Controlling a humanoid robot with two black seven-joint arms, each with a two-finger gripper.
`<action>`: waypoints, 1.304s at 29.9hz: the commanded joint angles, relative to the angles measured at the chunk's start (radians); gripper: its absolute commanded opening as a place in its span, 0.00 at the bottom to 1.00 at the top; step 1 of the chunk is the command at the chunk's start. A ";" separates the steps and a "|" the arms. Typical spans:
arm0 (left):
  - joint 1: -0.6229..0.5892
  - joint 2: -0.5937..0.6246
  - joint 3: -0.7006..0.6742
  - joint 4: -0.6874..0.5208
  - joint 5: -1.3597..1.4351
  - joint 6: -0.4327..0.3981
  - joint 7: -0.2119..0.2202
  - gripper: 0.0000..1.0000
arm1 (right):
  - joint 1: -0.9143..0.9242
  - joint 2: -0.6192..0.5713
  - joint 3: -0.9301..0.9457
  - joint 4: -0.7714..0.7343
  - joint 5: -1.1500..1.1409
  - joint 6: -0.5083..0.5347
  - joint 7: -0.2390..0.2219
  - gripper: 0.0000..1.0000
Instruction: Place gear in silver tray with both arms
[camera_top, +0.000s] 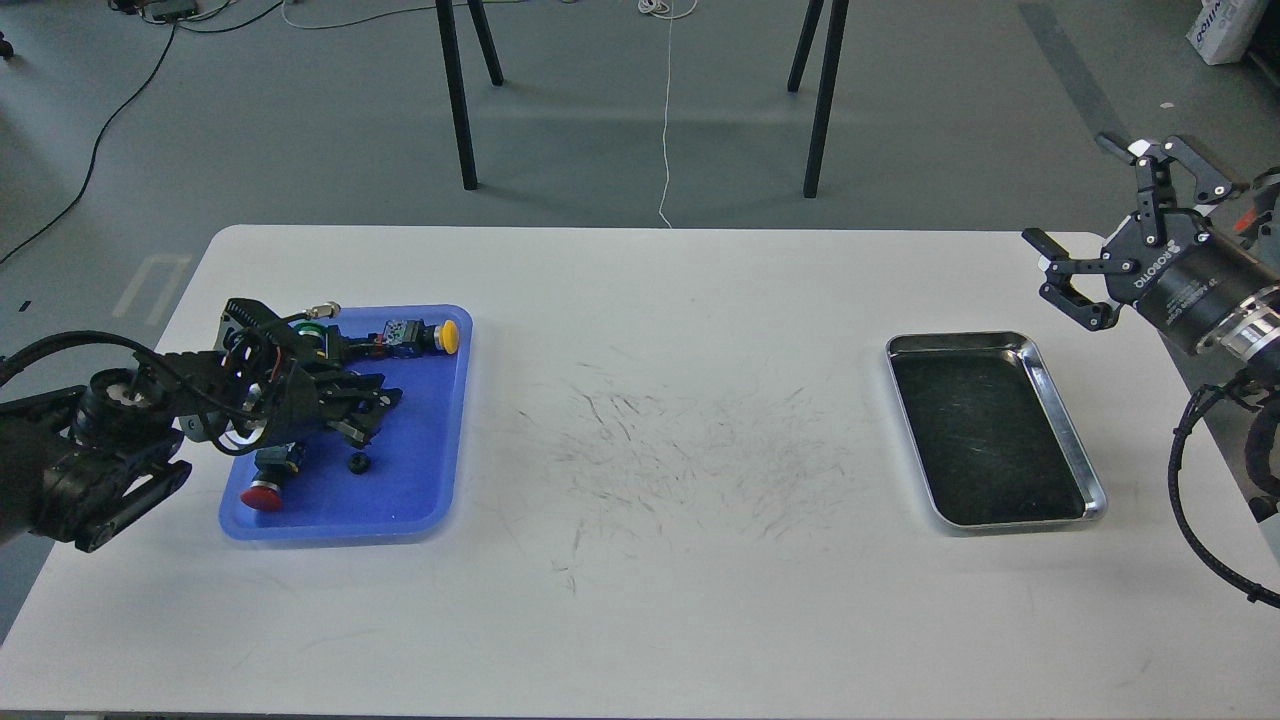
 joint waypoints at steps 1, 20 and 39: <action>-0.016 0.000 0.027 -0.005 -0.006 0.006 -0.001 0.22 | 0.000 0.000 0.000 -0.003 0.000 0.000 0.000 0.99; -0.128 0.057 0.025 -0.095 -0.086 -0.009 -0.001 0.22 | -0.001 0.002 -0.009 -0.006 -0.002 0.000 0.000 0.99; -0.326 -0.161 0.030 -0.134 -0.201 -0.176 -0.001 0.24 | -0.006 -0.001 -0.008 -0.021 -0.002 0.000 0.000 0.99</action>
